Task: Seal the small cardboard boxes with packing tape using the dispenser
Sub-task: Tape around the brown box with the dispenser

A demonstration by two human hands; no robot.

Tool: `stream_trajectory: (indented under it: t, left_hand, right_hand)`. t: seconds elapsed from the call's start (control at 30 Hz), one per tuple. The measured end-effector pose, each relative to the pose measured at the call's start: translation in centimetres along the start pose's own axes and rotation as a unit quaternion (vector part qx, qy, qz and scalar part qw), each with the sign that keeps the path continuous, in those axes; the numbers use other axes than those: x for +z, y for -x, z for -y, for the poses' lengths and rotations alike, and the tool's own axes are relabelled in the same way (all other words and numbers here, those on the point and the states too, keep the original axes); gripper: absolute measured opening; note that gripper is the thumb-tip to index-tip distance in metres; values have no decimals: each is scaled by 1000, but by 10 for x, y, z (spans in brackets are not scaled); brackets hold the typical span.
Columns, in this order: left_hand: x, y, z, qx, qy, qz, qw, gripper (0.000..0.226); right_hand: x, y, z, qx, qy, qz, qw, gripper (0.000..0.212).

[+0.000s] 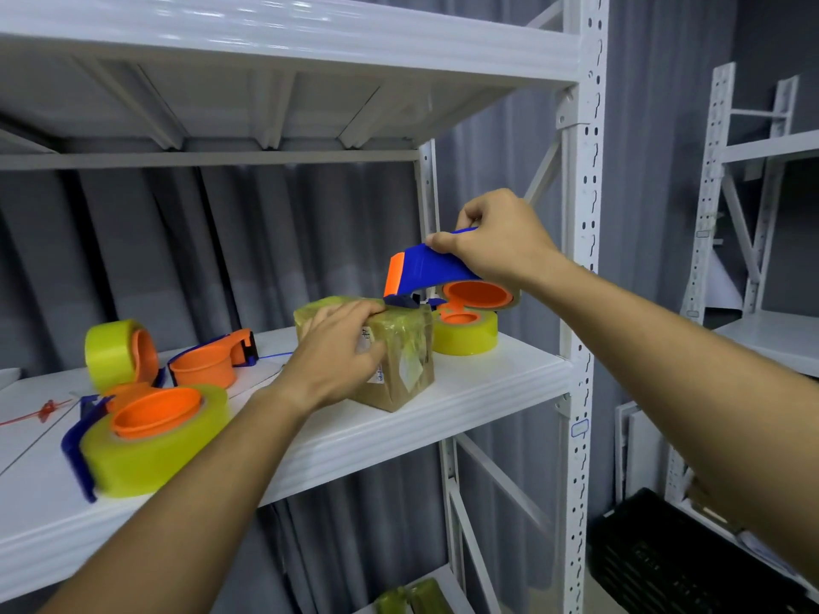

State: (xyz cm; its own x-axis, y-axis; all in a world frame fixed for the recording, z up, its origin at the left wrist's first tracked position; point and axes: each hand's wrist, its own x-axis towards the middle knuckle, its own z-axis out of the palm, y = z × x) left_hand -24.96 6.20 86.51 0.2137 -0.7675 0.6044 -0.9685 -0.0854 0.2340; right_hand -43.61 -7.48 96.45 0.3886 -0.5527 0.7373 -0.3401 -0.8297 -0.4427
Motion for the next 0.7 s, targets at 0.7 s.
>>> stream_trajectory:
  t: [0.7]
  left_hand:
    - [-29, -1, 7, -25, 241, -59, 968, 50]
  right_hand:
    - [2, 3, 6, 2, -143, 99, 985, 48]
